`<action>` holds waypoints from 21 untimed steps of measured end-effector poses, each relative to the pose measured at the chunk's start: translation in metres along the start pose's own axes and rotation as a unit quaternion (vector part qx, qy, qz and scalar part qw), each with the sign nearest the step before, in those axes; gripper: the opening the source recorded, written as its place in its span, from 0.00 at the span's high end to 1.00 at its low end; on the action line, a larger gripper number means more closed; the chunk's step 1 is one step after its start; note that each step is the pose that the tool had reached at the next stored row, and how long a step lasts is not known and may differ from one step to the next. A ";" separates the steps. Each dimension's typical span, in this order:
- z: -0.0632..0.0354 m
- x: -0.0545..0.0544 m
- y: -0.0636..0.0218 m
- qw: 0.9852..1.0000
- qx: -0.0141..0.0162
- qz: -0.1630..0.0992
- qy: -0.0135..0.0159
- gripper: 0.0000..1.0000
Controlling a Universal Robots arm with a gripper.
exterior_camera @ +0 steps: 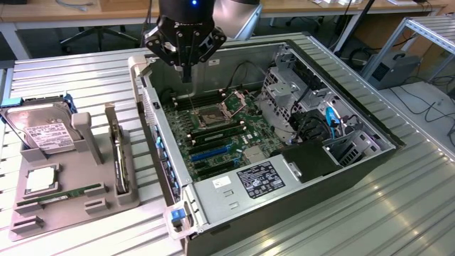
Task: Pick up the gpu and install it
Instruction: 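Reach for the gpu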
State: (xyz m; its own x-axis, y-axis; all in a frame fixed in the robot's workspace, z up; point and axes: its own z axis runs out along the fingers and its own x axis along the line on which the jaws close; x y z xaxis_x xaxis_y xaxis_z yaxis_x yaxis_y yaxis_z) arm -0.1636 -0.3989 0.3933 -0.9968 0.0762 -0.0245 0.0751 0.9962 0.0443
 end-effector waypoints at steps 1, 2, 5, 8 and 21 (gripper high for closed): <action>0.0000 0.000 0.0000 1.000 0.000 0.000 0.000 0.89; 0.0000 0.001 0.0000 1.000 0.000 0.000 0.000 0.89; -0.0001 0.002 -0.0001 1.000 0.000 0.000 0.000 0.89; -0.0001 0.002 -0.0002 1.000 0.000 0.000 0.000 0.89; -0.0002 0.006 -0.0004 1.000 0.000 0.000 0.000 0.89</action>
State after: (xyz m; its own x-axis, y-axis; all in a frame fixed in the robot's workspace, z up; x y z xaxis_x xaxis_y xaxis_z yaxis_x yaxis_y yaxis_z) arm -0.1692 -0.3989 0.3933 -0.9968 0.0762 -0.0244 0.0751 0.9962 0.0443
